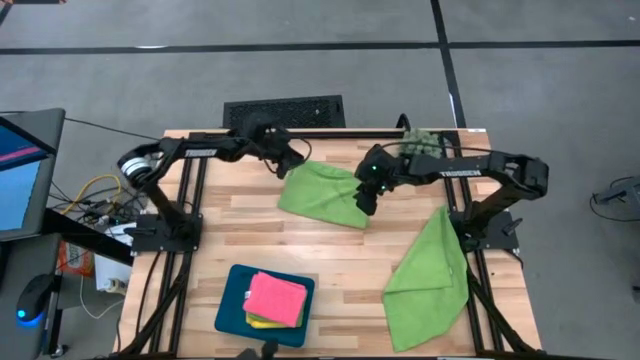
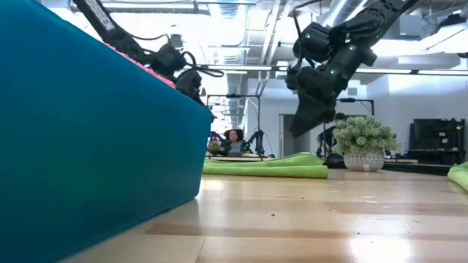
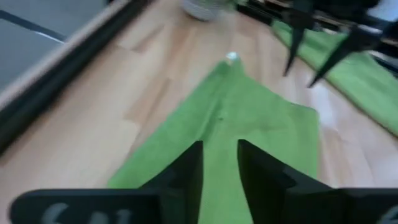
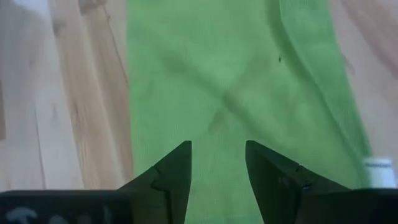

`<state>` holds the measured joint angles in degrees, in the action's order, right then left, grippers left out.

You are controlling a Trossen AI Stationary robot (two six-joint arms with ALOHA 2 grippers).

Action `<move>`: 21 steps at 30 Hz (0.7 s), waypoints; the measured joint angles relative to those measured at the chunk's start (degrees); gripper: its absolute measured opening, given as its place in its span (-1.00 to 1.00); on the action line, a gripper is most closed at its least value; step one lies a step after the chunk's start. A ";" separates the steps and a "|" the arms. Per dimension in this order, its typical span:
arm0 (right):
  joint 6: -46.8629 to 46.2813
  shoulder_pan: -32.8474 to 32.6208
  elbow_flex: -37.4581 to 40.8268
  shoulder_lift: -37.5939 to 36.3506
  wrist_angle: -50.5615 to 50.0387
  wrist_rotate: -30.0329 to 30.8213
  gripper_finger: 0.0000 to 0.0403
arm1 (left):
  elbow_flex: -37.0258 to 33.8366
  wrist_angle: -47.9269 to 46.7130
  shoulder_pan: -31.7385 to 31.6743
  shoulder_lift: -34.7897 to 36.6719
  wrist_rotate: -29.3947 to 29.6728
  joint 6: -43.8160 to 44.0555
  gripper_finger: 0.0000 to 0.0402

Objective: Fold microfiber towels
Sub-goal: Fold the top green microfiber towel on the table

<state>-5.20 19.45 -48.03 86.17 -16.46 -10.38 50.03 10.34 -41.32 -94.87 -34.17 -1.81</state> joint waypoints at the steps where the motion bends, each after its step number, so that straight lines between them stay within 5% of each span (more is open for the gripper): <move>1: -0.48 -0.10 -0.02 0.34 0.15 0.03 -0.13 | 1.46 -1.25 0.16 -1.19 -1.56 -0.77 -0.52; 10: -2.72 -0.27 0.00 0.35 -1.01 0.01 -0.14 | 15.25 -25.34 4.97 -10.35 5.57 -20.30 -0.30; 14: -3.64 -0.33 0.00 0.35 -1.06 -0.01 -0.14 | 16.70 -26.12 6.18 -12.27 12.98 -24.56 -0.30; 21: -3.78 -0.46 0.00 0.33 -1.05 -0.01 -0.13 | 17.02 -27.50 5.67 -13.99 15.13 -29.05 -0.29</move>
<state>-8.98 18.99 -48.03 86.51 -17.51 -10.39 67.05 -17.16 -35.65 -108.86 -19.04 -30.86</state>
